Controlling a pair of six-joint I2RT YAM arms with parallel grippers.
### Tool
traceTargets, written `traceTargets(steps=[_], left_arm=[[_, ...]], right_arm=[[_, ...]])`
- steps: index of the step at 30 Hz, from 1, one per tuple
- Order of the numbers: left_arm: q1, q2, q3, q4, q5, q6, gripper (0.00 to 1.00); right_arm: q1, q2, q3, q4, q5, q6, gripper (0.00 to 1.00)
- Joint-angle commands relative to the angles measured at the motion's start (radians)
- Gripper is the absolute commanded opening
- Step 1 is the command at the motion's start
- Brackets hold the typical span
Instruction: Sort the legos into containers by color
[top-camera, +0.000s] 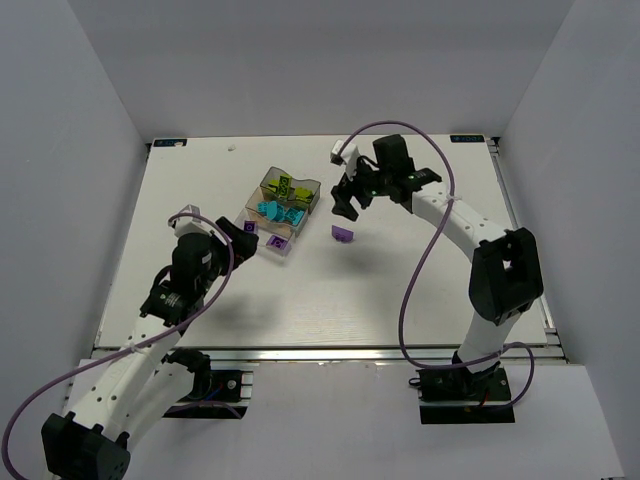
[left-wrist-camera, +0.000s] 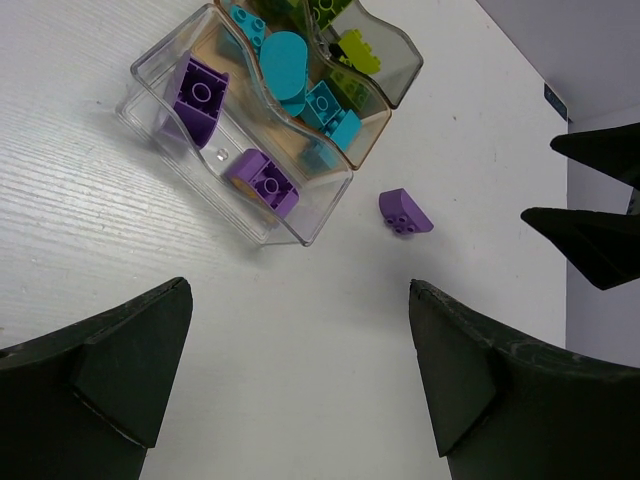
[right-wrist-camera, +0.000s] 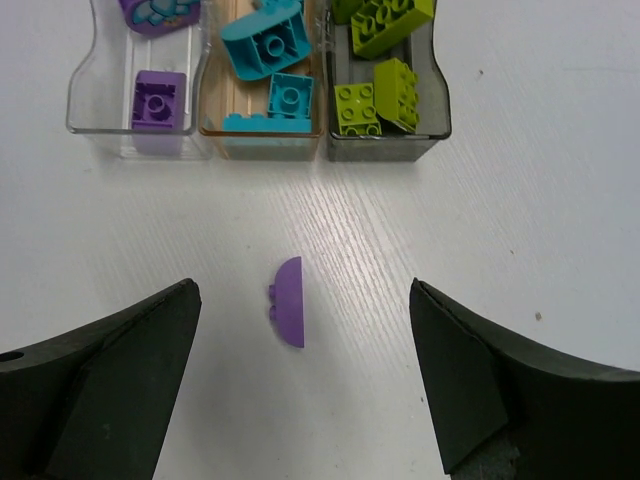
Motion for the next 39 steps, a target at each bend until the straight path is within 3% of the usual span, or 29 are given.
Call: traceTargets(steps=[1,8,17,25,39], left_arm=[[0.004,-0.014,-0.01,0.015,0.002,-0.003,0.98],[0.004,-0.02,-0.005,0.009,-0.006,0.0,0.98],[0.004,-0.042,-0.028,0.003,-0.009,-0.008,0.98],[0.004,-0.039,-0.031,0.0,-0.012,-0.008,0.98],[0.004,-0.036,-0.03,-0.011,-0.021,-0.008,0.98]], right_arm=[[-0.007,0.01,0.019,-0.018,0.038,0.02,0.89],[-0.012,0.078,0.06,-0.101,0.176,0.061,0.89],[-0.015,0.09,0.036,-0.126,0.199,0.042,0.89],[-0.015,0.174,0.08,-0.244,0.089,-0.011,0.9],[0.008,0.332,0.184,-0.271,0.107,-0.056,0.7]])
